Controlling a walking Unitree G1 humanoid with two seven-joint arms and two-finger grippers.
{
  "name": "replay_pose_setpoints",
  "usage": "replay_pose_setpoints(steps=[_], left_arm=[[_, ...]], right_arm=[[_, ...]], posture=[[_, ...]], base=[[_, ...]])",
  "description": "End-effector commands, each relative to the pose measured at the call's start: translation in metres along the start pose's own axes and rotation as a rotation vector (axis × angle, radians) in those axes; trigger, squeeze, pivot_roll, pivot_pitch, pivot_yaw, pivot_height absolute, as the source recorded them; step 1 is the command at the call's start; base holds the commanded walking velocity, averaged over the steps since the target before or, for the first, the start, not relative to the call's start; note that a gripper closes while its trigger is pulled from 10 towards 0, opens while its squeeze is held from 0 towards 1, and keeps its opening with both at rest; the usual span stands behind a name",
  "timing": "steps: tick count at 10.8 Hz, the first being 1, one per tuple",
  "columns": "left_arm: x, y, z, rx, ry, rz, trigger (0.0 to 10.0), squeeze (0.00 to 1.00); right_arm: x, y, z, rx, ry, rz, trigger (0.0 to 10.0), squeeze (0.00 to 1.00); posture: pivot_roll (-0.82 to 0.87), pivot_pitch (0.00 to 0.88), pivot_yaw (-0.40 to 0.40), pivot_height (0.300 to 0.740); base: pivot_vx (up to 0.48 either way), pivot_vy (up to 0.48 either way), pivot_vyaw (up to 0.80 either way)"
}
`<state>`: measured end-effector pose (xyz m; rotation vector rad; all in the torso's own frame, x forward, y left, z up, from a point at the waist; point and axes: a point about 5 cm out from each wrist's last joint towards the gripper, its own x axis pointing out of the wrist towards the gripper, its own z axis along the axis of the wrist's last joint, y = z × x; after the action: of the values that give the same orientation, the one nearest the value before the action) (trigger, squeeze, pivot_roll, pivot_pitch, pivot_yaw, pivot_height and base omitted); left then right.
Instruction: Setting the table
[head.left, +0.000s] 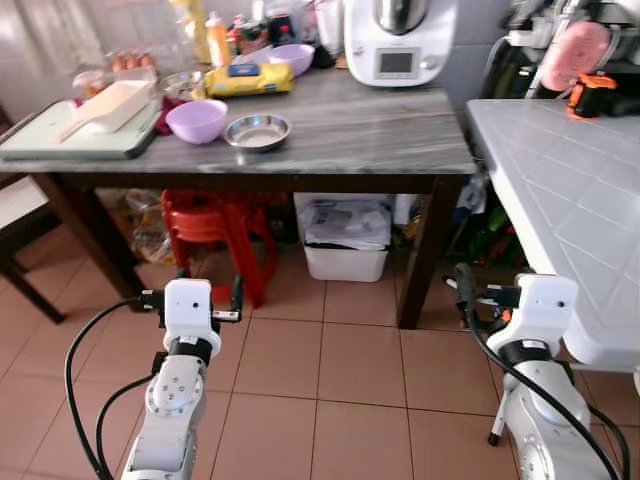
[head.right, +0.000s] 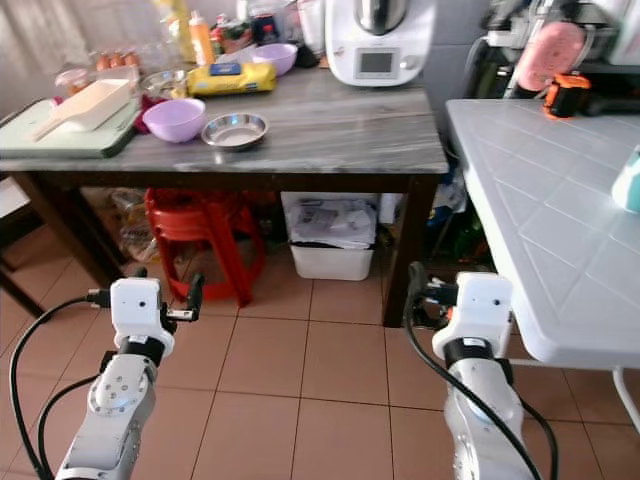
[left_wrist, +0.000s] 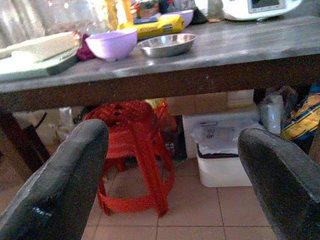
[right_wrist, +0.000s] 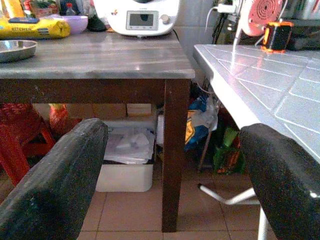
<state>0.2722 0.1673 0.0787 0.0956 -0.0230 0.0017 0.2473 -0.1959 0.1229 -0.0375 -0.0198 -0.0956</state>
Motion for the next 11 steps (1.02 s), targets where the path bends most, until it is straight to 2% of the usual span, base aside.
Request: replay_pose_setpoints(steps=[1, 4, 8, 11], left_arm=[[0.001, 0.001, 0.000, 0.017, -0.007, -0.026, 10.0, 0.00], [0.004, -0.013, 0.000, 0.022, -0.018, -0.070, 10.0, 0.00], [0.006, -0.012, 0.004, -0.003, -0.036, -0.018, 10.0, 0.00], [0.019, -0.023, 0.010, -0.022, -0.057, -0.067, 10.0, 0.00]], right_arm=[[0.000, 0.002, 0.000, 0.003, -0.004, 0.014, 10.0, 0.00], [0.013, 0.016, 0.008, 0.003, -0.037, 0.082, 10.0, 0.00], [0.022, 0.013, 0.009, -0.015, -0.040, 0.096, 10.0, 0.00], [0.026, 0.014, 0.011, -0.008, -0.057, 0.071, 10.0, 0.00]], posture=[[-0.12, 0.023, 0.089, 0.740], [-0.12, 0.023, 0.071, 0.740], [-0.09, 0.005, 0.055, 0.740], [-0.12, 0.000, 0.068, 0.740]], base=[[0.000, 0.000, -0.56], [0.000, 0.000, -0.14], [0.000, 0.000, 0.00], [0.000, 0.000, 0.00]])
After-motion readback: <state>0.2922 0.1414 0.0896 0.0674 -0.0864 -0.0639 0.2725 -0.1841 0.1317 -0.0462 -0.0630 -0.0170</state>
